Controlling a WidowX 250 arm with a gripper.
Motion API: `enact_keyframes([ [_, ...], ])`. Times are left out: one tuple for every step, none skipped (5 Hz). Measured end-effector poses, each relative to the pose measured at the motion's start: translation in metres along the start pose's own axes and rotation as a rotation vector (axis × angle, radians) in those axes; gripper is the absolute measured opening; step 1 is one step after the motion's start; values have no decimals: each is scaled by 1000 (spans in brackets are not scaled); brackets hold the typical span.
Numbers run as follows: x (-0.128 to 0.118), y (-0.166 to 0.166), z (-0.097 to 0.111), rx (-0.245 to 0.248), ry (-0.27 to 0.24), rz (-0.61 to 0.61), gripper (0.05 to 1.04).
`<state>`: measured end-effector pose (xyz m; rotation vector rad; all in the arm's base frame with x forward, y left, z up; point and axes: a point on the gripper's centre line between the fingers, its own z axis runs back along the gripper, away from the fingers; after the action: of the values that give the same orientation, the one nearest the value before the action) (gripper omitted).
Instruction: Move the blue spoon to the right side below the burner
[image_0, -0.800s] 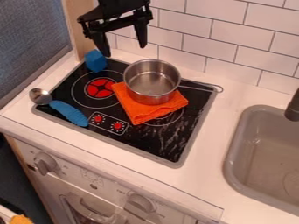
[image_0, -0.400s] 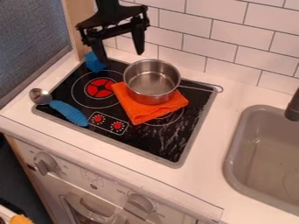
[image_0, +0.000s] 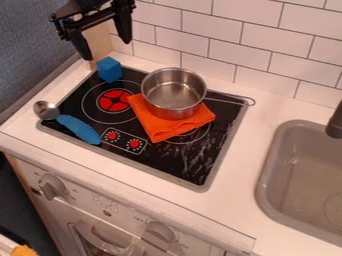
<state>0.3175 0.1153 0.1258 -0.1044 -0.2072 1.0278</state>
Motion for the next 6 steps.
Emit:
enact_keyframes([
  [8, 30, -10, 71, -39, 106, 1001],
  [2, 51, -31, 105, -71, 135, 1001],
  [3, 77, -57, 149, -50, 186, 1001],
  [1, 82, -74, 160, -16, 198, 1001],
  [-1, 85, -87, 179, 5, 208, 1001],
  [-3, 86, -100, 175, 21, 219, 941],
])
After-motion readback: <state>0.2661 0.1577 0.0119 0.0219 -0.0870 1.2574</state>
